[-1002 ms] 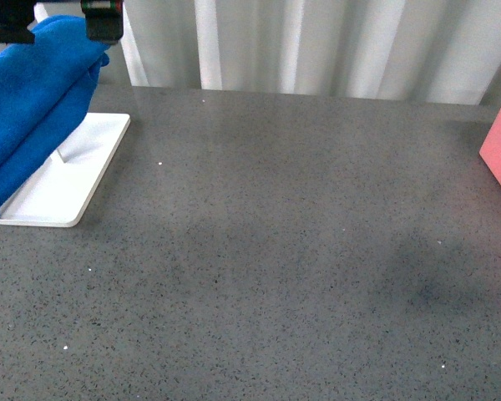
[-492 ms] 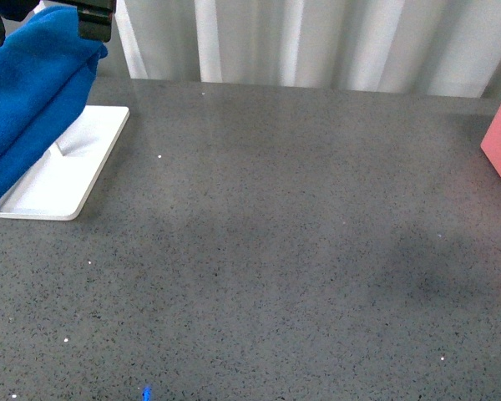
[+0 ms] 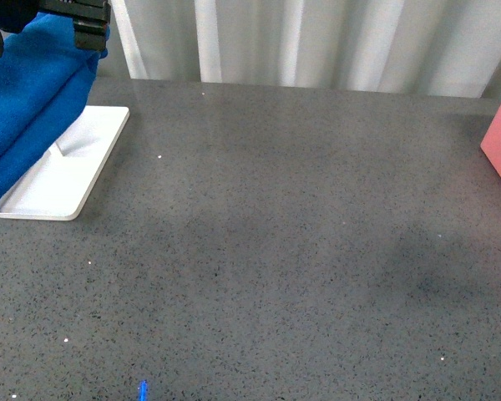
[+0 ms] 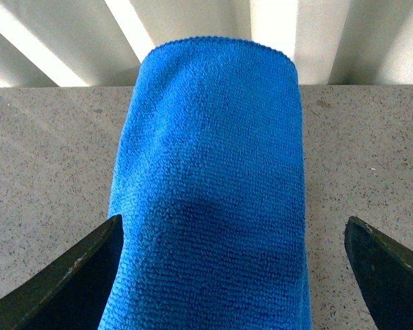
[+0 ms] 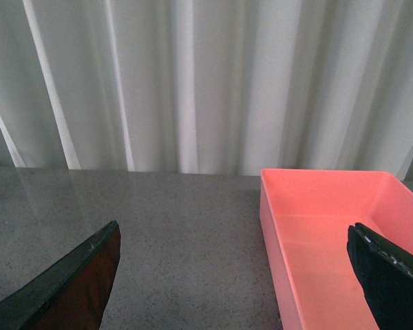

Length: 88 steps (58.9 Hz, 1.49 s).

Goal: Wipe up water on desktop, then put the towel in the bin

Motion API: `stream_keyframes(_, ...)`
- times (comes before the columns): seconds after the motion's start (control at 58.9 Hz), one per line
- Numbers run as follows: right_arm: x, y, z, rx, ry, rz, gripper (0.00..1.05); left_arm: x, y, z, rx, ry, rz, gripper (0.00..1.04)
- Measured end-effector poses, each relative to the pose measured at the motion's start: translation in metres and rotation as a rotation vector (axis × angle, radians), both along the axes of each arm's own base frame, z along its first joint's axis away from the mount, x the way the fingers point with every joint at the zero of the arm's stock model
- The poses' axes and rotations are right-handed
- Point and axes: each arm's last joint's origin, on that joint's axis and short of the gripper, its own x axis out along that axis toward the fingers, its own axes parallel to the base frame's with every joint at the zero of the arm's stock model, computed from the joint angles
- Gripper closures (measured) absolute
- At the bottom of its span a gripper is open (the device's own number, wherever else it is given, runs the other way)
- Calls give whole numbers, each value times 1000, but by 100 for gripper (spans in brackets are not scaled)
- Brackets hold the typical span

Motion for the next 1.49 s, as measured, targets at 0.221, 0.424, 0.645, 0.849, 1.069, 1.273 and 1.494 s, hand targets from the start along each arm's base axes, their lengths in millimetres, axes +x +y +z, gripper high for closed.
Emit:
stream_keyframes(0.221,0,0,0,0,0,0,7,-2,2,-12,-7,19,-2,7)
stream_keyframes(0.424,0,0,0,0,0,0,7,-4,5,-20,-10,31,0,9)
stream_keyframes(0.645,0,0,0,0,0,0,7,-6,14,-22,-13,34,19,48)
stream_keyframes(0.849,0,0,0,0,0,0,7,-7,19,-17,-13,21,29,85)
stream_keyframes(1.069,0,0,0,0,0,0,7,-14,16,-1,-59,2,-4,98)
stream_keyframes(1.273,0,0,0,0,0,0,7,-28,12,52,-126,-123,-48,99)
stream_keyframes(1.494,0,0,0,0,0,0,7,-52,-12,107,-200,-259,-152,99)
